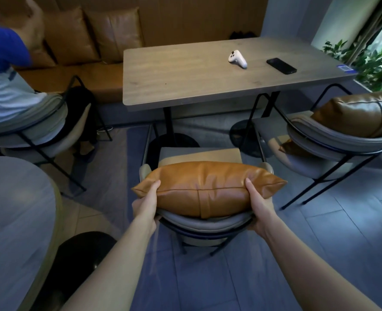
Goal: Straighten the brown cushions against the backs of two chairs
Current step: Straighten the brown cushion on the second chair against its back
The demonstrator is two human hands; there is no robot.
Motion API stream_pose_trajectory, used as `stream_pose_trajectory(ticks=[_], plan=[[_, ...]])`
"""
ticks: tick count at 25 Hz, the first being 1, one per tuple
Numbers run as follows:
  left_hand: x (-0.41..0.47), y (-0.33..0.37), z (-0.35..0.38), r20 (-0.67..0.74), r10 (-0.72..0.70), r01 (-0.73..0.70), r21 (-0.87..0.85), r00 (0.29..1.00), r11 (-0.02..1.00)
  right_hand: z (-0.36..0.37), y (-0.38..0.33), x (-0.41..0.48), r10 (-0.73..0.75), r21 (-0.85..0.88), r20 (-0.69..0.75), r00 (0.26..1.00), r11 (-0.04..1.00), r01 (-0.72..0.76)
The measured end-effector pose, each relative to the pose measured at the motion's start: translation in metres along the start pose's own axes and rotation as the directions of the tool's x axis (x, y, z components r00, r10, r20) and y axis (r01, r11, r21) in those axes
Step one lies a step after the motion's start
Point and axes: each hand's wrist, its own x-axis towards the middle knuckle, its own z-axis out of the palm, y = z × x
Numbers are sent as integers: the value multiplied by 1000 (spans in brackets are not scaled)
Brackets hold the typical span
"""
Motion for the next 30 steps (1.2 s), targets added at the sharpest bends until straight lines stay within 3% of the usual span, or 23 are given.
stream_pose_trajectory(ticks=[5,8,11,16,19,30], plan=[[-2,-5,-5,-20,0,0,-11,1000,1000,-10,1,-3,-51,-73,-25,998,996,49],[-2,-5,-8,-11,-3,3,-8,1000,1000,-18,0,-7,-59,-110,36,998,992,63],[0,-6,-4,98,-46,50,-34,994,998,-28,8,-10,-104,-116,116,988,986,118],[18,-3,2,151,99,-100,-4,984,995,-31,15,-5,39,-99,176,984,995,-22],[34,-7,4,208,120,-115,-37,971,993,-31,11,2,62,-120,172,983,992,-41],[24,-32,-6,121,214,-195,-151,969,969,-38,18,15,48,-162,206,977,987,-14]])
